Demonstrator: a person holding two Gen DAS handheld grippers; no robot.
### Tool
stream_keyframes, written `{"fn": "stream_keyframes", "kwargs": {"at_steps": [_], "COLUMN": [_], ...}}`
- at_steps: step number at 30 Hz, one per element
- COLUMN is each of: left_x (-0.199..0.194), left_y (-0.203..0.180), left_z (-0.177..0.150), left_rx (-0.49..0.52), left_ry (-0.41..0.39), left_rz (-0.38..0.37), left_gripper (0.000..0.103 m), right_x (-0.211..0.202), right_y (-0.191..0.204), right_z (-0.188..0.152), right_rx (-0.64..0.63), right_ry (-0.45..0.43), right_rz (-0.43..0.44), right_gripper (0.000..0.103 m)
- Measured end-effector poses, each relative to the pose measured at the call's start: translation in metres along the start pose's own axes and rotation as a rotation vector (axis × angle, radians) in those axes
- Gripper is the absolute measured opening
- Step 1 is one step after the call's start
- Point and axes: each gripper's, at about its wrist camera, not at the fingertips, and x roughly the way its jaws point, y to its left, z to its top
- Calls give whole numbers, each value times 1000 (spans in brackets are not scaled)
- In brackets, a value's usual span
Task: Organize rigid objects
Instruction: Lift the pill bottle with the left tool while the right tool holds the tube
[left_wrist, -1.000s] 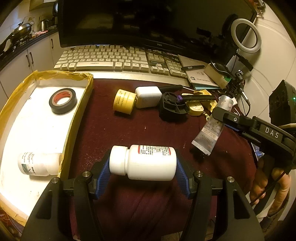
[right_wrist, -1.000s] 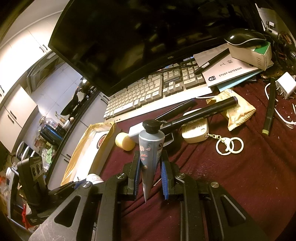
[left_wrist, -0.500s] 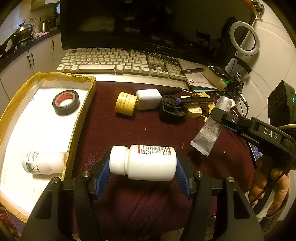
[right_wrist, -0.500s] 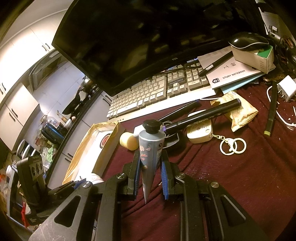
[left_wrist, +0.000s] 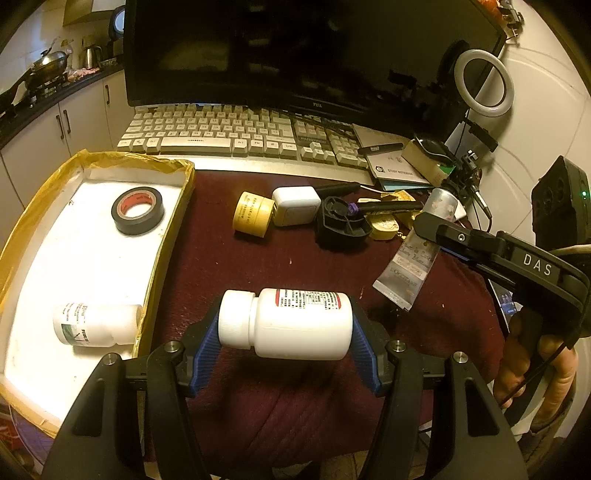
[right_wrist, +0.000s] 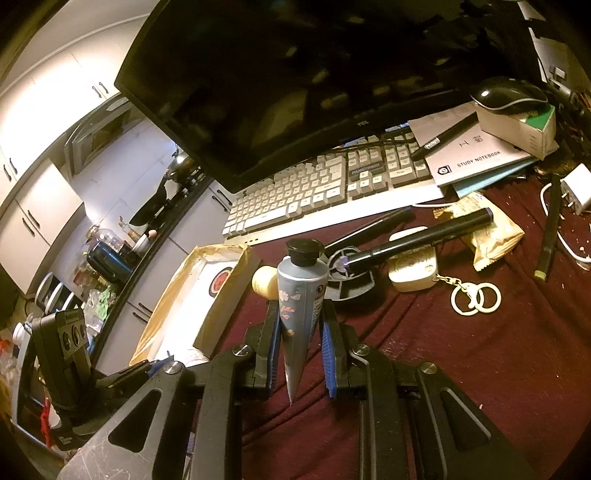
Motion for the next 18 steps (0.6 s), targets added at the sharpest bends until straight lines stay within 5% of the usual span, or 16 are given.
{"fn": "stream_keyframes", "kwargs": {"at_steps": [18], "left_x": [-10], "left_y": [4], "left_z": [0], "left_rx": [-10], "left_ry": [-22], "left_rz": [4], "left_gripper": [61], "right_x": [5], "right_y": [20], "right_z": [3], "right_rx": [-45], "right_ry": [-1], "right_rz": [28], "right_gripper": [18]}}
